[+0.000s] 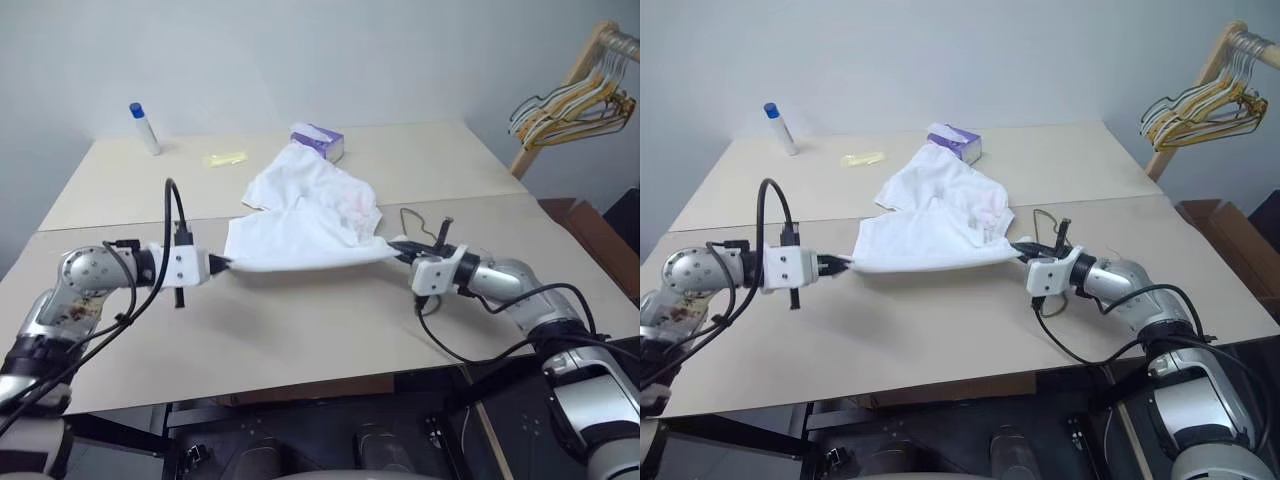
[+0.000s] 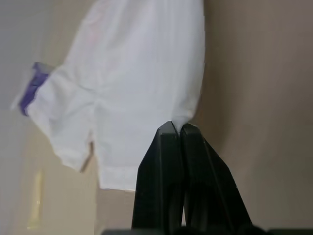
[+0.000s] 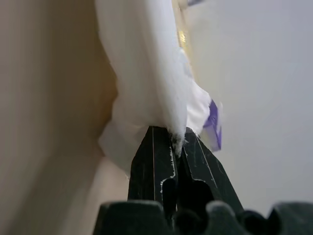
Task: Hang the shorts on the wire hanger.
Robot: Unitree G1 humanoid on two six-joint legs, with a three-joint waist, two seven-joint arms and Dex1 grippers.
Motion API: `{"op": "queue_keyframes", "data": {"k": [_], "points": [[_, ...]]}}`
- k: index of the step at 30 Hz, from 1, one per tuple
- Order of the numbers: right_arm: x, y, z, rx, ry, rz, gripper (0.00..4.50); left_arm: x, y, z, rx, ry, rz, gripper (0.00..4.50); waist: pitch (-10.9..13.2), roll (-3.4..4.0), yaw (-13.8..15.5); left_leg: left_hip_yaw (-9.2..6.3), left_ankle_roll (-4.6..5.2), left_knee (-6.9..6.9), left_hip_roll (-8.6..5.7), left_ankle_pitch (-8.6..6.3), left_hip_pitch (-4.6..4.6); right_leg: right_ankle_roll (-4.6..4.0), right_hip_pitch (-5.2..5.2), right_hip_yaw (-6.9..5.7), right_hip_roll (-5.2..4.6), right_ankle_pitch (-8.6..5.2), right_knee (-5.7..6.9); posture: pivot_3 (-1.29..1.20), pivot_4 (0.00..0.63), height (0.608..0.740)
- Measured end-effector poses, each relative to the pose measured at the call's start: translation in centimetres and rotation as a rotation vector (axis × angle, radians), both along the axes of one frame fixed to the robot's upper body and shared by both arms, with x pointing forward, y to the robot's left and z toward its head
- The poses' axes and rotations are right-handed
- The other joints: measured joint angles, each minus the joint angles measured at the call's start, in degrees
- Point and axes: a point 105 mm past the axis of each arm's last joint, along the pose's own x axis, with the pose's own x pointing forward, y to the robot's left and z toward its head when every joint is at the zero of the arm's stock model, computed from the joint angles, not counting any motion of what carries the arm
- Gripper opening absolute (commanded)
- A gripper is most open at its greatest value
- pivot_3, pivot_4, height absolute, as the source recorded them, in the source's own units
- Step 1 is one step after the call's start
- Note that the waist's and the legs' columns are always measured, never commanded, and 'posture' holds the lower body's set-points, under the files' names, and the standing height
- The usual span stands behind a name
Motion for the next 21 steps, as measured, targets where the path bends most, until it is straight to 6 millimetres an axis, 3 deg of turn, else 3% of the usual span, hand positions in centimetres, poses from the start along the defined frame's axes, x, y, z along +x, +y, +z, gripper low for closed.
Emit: {"op": "queue_keyframes", "data": {"k": [7, 16, 17, 21], "points": [[-4.0, -0.5, -2.9, -0.135, 0.042, 0.106, 0.05, -7.5, -1.2, -1.5, 0.033, 0.28, -0.172, 0.0, 0.0, 0.04, 1.8, 0.27, 0.08, -0.02, 0.1, -0.14, 0.4, -0.08, 0.24, 0.17, 0.02, -0.12, -0.33, 0.05, 0.024, 0.74], [-9.5, -0.7, -4.6, -0.155, 0.185, 0.158, 0.05, -12.2, -1.5, -2.6, 0.0, 0.44, -0.194, 0.0, 0.2, 0.08, 3.1, 0.52, 0.2, -0.1, 0.33, -0.35, 1.25, -0.35, 1.12, 0.21, 0.11, -0.36, -0.52, 0.04, 0.042, 0.74], [-10.0, -0.7, -4.7, -0.153, 0.201, 0.16, 0.28, -12.8, -1.5, -3.0, -0.011, 0.455, -0.194, 0.0, 0.2, 0.09, 3.2, 0.57, 0.19, -0.11, 0.37, -0.39, 1.31, -0.42, 1.13, 0.22, 0.14, -0.44, -0.5, 0.04, 0.042, 0.74], [-10.9, -1.2, -5.1, -0.157, 0.281, 0.127, 1.42, -12.9, -0.6, -4.2, -0.015, 0.472, -0.15, 0.95, 0.2, 0.07, 3.6, 0.64, 0.18, -0.09, 0.44, -0.4, 1.4, -0.55, 1.17, 0.22, 0.25, -0.53, -0.46, 0.05, 0.044, 0.74]]}}
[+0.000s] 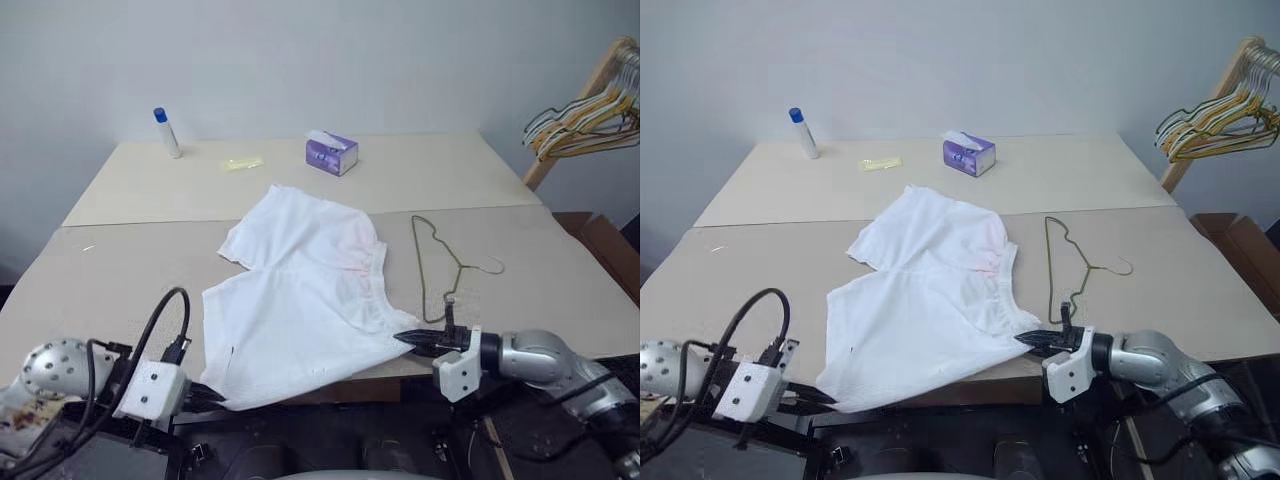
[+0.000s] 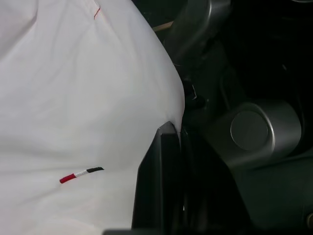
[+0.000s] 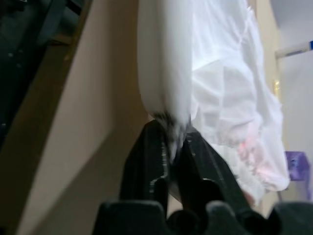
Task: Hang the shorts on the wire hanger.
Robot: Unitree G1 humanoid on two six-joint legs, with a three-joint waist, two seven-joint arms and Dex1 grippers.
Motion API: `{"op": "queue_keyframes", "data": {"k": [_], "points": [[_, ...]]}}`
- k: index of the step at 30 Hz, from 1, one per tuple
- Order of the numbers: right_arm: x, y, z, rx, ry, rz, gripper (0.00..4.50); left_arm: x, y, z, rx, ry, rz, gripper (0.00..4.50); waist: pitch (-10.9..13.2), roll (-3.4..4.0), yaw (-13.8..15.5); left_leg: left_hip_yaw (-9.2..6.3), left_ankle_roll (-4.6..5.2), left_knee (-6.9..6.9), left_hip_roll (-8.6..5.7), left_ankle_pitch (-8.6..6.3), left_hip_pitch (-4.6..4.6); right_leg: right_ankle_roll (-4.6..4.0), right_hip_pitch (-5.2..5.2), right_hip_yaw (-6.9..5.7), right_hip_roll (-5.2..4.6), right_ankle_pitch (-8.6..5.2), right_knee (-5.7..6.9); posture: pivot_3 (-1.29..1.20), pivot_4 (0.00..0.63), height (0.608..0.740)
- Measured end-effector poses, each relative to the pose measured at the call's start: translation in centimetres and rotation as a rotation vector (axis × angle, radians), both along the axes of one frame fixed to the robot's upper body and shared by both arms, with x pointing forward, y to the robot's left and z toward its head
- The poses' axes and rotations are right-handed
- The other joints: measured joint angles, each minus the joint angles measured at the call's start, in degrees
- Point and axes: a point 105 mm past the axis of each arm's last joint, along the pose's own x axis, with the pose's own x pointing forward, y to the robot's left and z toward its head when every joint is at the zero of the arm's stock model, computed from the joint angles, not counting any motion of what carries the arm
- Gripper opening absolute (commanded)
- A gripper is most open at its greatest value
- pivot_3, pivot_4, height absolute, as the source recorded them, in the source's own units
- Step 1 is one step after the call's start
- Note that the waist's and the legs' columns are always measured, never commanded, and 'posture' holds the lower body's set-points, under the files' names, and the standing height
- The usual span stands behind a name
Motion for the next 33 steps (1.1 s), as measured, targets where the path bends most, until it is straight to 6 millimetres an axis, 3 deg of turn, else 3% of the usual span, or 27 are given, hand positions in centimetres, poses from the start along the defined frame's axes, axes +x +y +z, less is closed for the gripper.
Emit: {"op": "queue_keyframes", "data": {"k": [5, 8, 9, 12, 17, 23, 26, 30, 33], "points": [[0.4, -0.7, 0.7, -0.011, 0.036, -0.048, 3.17, 2.3, 0.5, 0.8, -0.032, -0.082, 0.054, 2.6, 0.0, 0.0, 0.8, 0.07, -0.01, 0.0, 0.04, -0.01, -0.01, 0.03, -0.02, 0.0, 0.0, 0.0, -0.05, 0.06, 0.045, 0.74], [0.6, -1.0, 0.9, -0.013, 0.047, -0.064, 4.31, 2.9, 0.6, 1.0, -0.077, -0.087, 0.076, 3.67, 0.0, 0.01, 1.0, 0.08, -0.04, -0.01, 0.04, -0.05, -0.06, 0.07, -0.1, 0.0, 0.01, 0.0, -0.03, 0.07, 0.041, 0.74], [0.6, -1.1, 0.9, -0.016, 0.049, -0.071, 4.5, 2.9, 0.7, 1.1, -0.088, -0.074, 0.077, 3.91, 0.0, 0.01, 0.9, 0.09, -0.05, -0.01, 0.06, -0.07, -0.06, 0.07, -0.12, 0.0, 0.04, 0.0, -0.03, 0.07, 0.041, 0.74], [0.1, -1.9, 0.7, -0.014, 0.115, -0.1, 4.5, 3.6, 1.4, 2.1, -0.137, -0.053, 0.092, 3.91, 0.1, 0.01, 1.1, 0.09, -0.07, 0.0, 0.14, -0.11, -0.08, 0.05, -0.12, -0.02, 0.09, -0.02, -0.03, 0.08, 0.039, 0.74], [0.2, -4.3, 2.7, 0.048, 0.214, -0.237, 4.5, 7.4, 1.1, 6.8, -0.299, -0.165, 0.204, 3.91, 0.1, 0.01, 2.1, 0.07, -0.07, 0.05, 0.13, -0.12, -0.07, 0.09, -0.05, -0.03, 0.06, -0.02, -0.05, 0.06, 0.031, 0.74], [3.8, -6.4, 7.0, 0.312, 0.21, -0.561, 4.5, 10.2, -5.3, 11.0, -0.588, -0.139, 0.269, 3.91, 0.0, -0.06, 2.3, -0.04, -0.13, 0.09, 0.1, -0.15, -0.16, 0.18, -0.07, -0.01, 0.13, 0.05, -0.02, 0.03, 0.013, 0.74], [5.3, -7.4, 6.4, 0.324, 0.245, -0.762, 4.5, 10.8, -8.5, 11.3, -0.666, -0.073, 0.251, 3.91, -0.1, -0.09, 2.2, -0.04, -0.17, 0.1, -0.04, -0.17, -0.24, 0.17, -0.13, 0.02, 0.17, 0.05, -0.02, 0.02, 0.006, 0.74], [7.0, -8.1, 3.7, 0.307, 0.35, -1.11, 4.5, 11.8, -12.2, 11.3, -0.702, -0.052, 0.223, 3.91, -0.1, -0.08, 1.8, -0.07, -0.17, 0.12, -0.09, -0.17, -0.35, 0.16, -0.22, 0.08, 0.21, 0.06, -0.07, -0.01, 0.001, 0.74], [6.5, -7.8, 1.8, 0.274, 0.449, -1.247, 4.5, 12.3, -13.1, 11.4, -0.713, -0.05, 0.213, 3.91, -0.2, -0.07, 1.7, -0.16, -0.17, 0.15, -0.1, -0.17, -0.61, 0.16, -0.38, 0.02, 0.24, 0.05, -0.11, -0.02, 0.0, 0.74]]}}
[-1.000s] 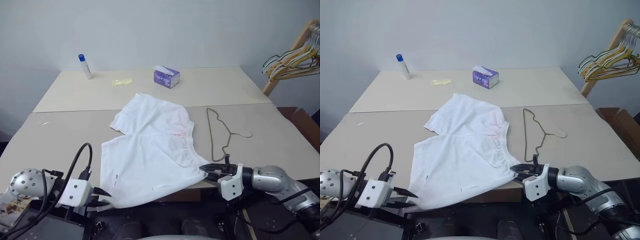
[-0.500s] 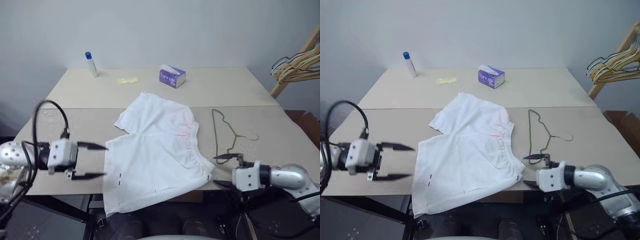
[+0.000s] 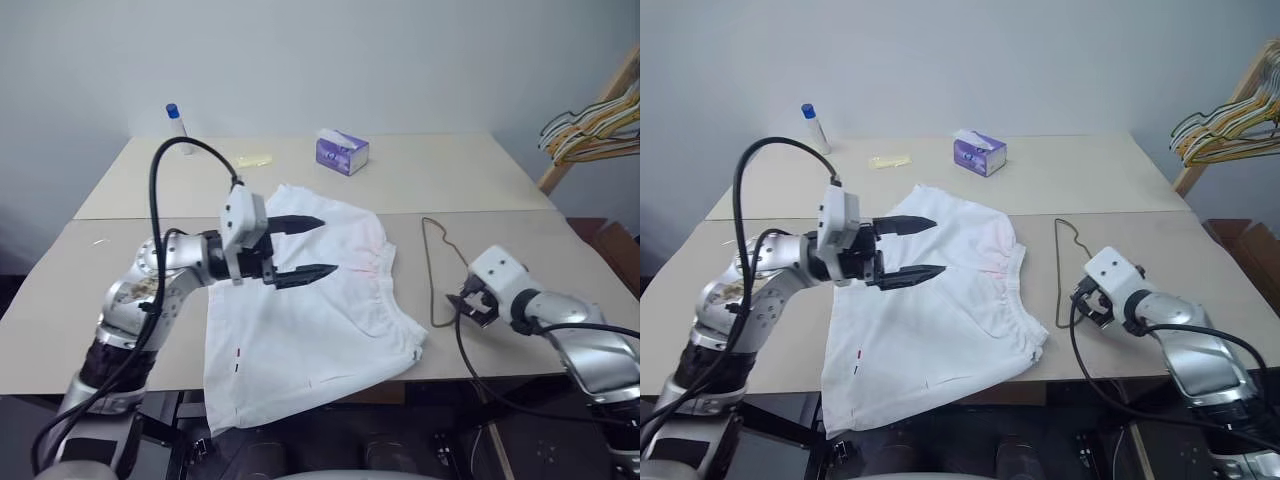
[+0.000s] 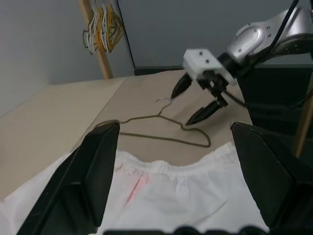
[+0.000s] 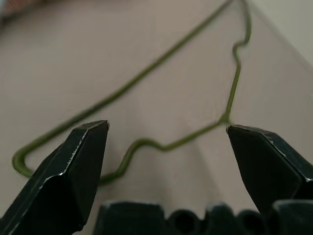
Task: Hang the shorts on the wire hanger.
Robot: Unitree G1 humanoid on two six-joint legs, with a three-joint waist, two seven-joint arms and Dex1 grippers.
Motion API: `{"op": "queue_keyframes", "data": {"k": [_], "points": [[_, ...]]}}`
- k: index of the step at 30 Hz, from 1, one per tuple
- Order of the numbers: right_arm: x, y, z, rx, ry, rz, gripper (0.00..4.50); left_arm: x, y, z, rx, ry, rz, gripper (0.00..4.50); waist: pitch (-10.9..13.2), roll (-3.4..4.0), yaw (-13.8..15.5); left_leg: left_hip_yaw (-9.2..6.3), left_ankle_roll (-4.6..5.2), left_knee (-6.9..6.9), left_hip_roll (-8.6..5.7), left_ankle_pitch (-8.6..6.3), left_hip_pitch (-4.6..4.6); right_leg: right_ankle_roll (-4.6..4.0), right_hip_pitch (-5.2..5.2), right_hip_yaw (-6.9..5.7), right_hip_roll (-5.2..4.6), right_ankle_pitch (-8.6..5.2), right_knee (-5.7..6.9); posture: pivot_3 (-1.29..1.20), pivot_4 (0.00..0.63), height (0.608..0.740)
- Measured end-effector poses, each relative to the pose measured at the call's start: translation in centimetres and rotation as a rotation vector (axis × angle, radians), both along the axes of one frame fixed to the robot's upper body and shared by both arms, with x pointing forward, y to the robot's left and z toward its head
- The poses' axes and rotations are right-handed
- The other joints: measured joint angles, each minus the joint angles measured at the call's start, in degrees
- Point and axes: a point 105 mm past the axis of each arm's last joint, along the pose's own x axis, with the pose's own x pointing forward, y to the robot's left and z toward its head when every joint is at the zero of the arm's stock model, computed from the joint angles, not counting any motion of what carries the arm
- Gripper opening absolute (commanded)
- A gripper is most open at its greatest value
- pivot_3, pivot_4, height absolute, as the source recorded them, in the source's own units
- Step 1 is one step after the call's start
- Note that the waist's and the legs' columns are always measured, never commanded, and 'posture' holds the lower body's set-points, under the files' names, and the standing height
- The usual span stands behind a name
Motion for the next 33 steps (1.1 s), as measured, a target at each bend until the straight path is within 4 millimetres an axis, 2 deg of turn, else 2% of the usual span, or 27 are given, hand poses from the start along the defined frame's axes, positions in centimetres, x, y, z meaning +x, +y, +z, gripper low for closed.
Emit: {"op": "queue_keyframes", "data": {"k": [3, 6, 11, 17, 20, 23, 26, 30, 33], "points": [[-0.2, 0.7, -1.0, 0.039, 0.079, -0.1, 4.5, 0.1, -0.3, -0.4, 0.015, 0.003, -0.02, 3.91, 0.0, 0.02, -0.6, -0.06, 0.0, 0.09, -0.01, 0.0, -0.28, 0.02, -0.22, 0.0, 0.0, 0.02, 0.0, -0.03, 0.0, 0.74], [-0.2, 0.8, -1.0, 0.054, 0.118, -0.168, 3.94, 0.1, -0.3, -0.7, 0.028, 0.003, -0.031, 3.93, 0.0, 0.01, -0.9, -0.06, 0.0, 0.11, -0.02, 0.0, -0.28, 0.07, -0.19, -0.01, -0.01, 0.05, -0.05, -0.03, 0.0, 0.74], [-0.3, 1.3, -1.5, 0.114, 0.156, -0.224, 2.28, 0.3, -0.1, -1.1, 0.042, 0.008, -0.024, 3.93, -0.1, -0.01, -1.1, -0.06, 0.0, 0.12, -0.03, 0.0, -0.25, 0.1, -0.12, -0.06, -0.01, 0.07, -0.06, -0.03, 0.0, 0.74], [0.6, -0.5, -1.5, 0.076, 0.136, -0.294, 0.17, 0.2, 0.0, -1.2, 0.042, -0.001, -0.032, 3.93, -0.1, 0.0, -1.1, -0.05, 0.0, 0.11, -0.04, 0.0, -0.29, 0.14, -0.13, -0.07, -0.01, 0.09, -0.13, -0.03, 0.001, 0.74], [1.3, -1.9, -0.5, -0.045, 0.03, -0.257, 0.08, 0.3, 0.0, -1.3, 0.046, -0.002, -0.025, 3.93, -0.1, 0.0, -1.1, -0.04, 0.0, 0.11, -0.05, 0.0, -0.32, 0.14, -0.18, -0.07, -0.02, 0.09, -0.15, -0.03, 0.005, 0.74], [2.8, -2.7, 1.7, -0.351, -0.212, -0.023, 0.08, 0.9, 0.1, -1.3, 0.032, -0.012, 0.018, 3.93, 0.0, 0.02, -1.3, 0.17, 0.0, 0.1, -0.15, 0.0, -0.31, 0.18, -0.19, -0.08, -0.12, 0.08, -0.17, -0.03, 0.005, 0.74], [4.0, -1.7, 4.5, -0.597, -0.479, 0.227, 0.08, 1.4, 0.0, -1.2, 0.011, -0.011, 0.042, 3.93, 0.0, 0.01, -2.2, 0.26, -0.01, 0.1, -0.19, 0.01, -0.31, 0.2, -0.19, -0.07, -0.17, 0.09, -0.15, -0.03, 0.003, 0.74], [4.1, -0.1, 6.8, -0.906, -0.754, 0.559, 0.08, 2.3, 0.2, -0.1, 0.002, -0.032, 0.065, 3.93, 0.0, 0.03, -3.0, 0.25, -0.03, 0.05, -0.28, 0.02, -0.31, 0.21, -0.31, 0.04, -0.26, 0.09, -0.11, -0.04, 0.0, 0.74], [3.9, 1.2, 8.3, -1.087, -0.946, 0.798, 0.08, 3.4, 1.4, 1.0, 0.032, -0.039, 0.091, 3.93, 0.0, 0.03, -3.8, 0.22, -0.05, 0.05, -0.28, 0.03, -0.32, 0.21, -0.35, 0.08, -0.25, 0.09, -0.09, -0.04, 0.0, 0.74]]}}
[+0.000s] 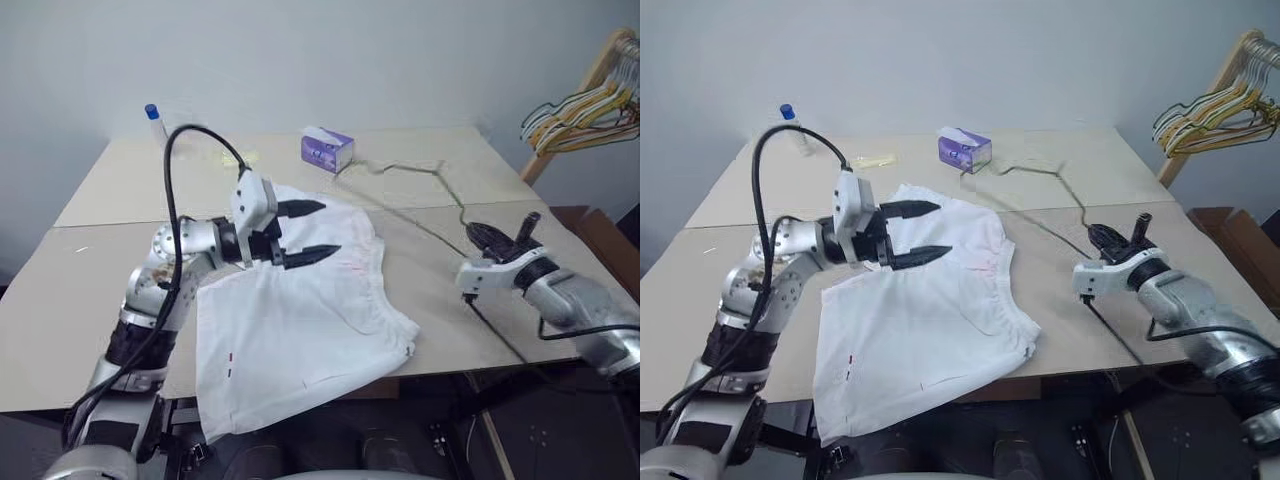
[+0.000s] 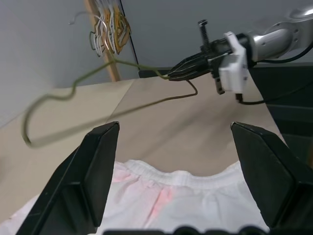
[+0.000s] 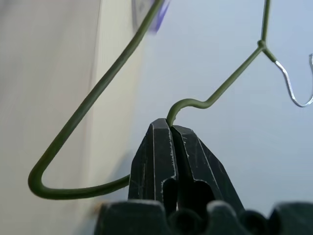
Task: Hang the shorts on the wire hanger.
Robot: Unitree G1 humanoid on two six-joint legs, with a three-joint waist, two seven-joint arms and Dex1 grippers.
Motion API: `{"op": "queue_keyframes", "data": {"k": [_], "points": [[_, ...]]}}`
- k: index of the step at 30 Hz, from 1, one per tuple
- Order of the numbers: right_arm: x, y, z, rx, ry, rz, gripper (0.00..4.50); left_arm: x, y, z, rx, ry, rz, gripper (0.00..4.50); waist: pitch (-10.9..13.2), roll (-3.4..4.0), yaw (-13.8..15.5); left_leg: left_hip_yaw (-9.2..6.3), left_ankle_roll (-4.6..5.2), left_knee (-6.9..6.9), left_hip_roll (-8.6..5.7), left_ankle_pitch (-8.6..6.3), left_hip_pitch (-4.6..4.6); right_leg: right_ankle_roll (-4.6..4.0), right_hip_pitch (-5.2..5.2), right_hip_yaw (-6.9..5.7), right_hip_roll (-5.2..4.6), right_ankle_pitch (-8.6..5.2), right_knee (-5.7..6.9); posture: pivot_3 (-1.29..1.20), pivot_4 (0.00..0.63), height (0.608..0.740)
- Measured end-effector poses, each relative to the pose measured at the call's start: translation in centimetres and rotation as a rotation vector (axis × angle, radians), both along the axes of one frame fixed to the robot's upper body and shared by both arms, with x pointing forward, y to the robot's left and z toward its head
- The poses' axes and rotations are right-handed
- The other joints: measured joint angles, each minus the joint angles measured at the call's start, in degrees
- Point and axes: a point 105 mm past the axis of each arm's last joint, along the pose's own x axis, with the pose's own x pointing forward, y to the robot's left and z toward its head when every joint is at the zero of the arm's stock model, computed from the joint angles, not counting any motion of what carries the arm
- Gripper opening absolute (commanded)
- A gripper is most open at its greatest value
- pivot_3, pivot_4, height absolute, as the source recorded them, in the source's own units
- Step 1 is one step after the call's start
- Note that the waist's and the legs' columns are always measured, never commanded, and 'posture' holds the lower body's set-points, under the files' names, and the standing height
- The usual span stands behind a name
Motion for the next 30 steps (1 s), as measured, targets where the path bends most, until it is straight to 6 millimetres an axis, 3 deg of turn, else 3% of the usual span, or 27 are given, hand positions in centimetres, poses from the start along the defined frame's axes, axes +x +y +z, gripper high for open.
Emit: {"op": "queue_keyframes", "data": {"k": [7, 11, 18, 21, 30], "points": [[-0.5, 2.1, -0.1, -0.113, -0.106, 0.251, 0.08, 0.9, 0.8, -0.5, 0.075, 0.09, -0.014, 3.93, 0.0, -0.01, -0.6, -0.17, 0.01, 0.01, -0.06, 0.0, -0.02, 0.06, 0.03, 0.09, -0.04, 0.03, -0.07, -0.07, 0.0, 0.74], [-0.4, 4.1, 1.3, -0.089, -0.19, 0.349, 0.08, 1.8, 0.5, -1.7, 0.14, 0.131, -0.017, 3.93, 0.0, 0.0, -1.2, -0.24, 0.01, 0.03, -0.07, 0.0, 0.02, 0.09, 0.12, 0.07, -0.05, 0.05, -0.08, -0.08, 0.0, 0.74], [-0.3, 4.1, 1.7, -0.09, -0.203, 0.358, 0.08, 0.9, 0.7, -3.6, 0.257, 0.189, -0.112, 3.93, 0.0, -0.01, -2.4, -0.28, 0.02, 0.03, -0.08, 0.0, -0.01, 0.11, 0.11, 0.07, -0.09, 0.06, -0.11, -0.08, 0.0, 0.74], [-0.2, 4.3, 2.0, -0.092, -0.209, 0.366, 0.0, 0.9, 0.6, -4.2, 0.297, 0.171, -0.114, 3.31, 0.0, -0.01, -2.9, -0.3, 0.02, 0.03, -0.08, 0.0, 0.03, 0.13, 0.15, 0.07, -0.09, 0.08, -0.06, -0.08, 0.0, 0.74], [0.0, 4.3, 2.6, -0.106, -0.226, 0.366, 0.0, 1.1, 0.2, -4.8, 0.302, 0.178, -0.113, 0.43, 0.0, 0.0, -3.6, -0.31, 0.03, 0.04, -0.08, 0.0, 0.05, 0.15, 0.19, 0.07, -0.1, 0.09, -0.06, -0.07, 0.0, 0.74]]}}
